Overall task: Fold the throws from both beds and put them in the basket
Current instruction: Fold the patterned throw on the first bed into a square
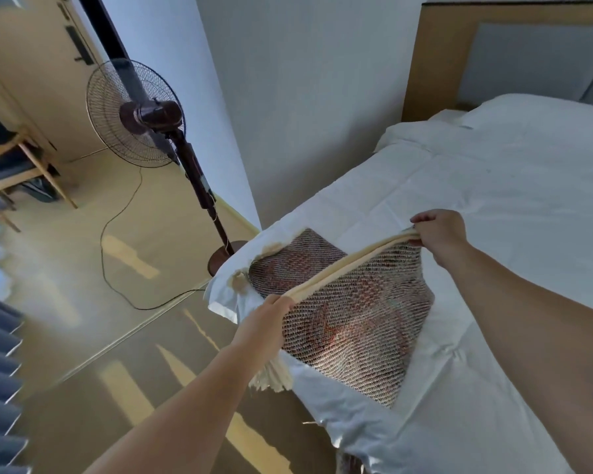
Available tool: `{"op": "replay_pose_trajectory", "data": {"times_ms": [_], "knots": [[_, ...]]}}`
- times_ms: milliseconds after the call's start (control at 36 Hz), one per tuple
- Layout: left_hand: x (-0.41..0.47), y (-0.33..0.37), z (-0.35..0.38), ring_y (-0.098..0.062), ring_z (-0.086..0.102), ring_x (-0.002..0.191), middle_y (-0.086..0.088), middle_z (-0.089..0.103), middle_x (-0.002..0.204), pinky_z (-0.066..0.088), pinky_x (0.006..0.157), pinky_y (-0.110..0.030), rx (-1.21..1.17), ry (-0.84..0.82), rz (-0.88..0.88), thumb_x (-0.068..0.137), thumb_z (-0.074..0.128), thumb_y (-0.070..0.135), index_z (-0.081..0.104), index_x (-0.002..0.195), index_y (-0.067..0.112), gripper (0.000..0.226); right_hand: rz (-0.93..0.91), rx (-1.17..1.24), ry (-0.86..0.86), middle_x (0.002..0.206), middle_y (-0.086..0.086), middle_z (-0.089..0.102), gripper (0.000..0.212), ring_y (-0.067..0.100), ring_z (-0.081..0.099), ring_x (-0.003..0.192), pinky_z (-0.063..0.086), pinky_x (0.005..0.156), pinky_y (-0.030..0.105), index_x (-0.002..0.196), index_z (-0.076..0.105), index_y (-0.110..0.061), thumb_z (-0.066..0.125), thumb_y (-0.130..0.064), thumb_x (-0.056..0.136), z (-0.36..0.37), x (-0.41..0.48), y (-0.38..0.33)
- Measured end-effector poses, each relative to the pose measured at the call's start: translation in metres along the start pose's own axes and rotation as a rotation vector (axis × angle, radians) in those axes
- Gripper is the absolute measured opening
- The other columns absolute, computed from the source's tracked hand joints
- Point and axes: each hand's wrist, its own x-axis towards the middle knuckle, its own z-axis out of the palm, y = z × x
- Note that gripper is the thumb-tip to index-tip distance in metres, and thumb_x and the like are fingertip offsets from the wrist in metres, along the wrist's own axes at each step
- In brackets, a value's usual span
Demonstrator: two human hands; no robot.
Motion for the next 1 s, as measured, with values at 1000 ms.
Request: {"op": "replay_pose_trajectory", "data": {"times_ms": [1000], "knots": [[0.372,-0.273,0.036,-0.023,0.06,0.098,0.004,0.04,0.137,0.051,0.082,-0.037,-0.073,-0.488,0.049,0.08,0.039,-0.011,0.041,0.136,0.025,0.066,0.198,-0.467,0.042,0.12,0.012,0.064,0.028,0.025,0.058,0.112,0.045,0.095,0.028,0.108,0.071,-0.003,0.05,0.002,0.089,0.352,0.23,0.025]]}}
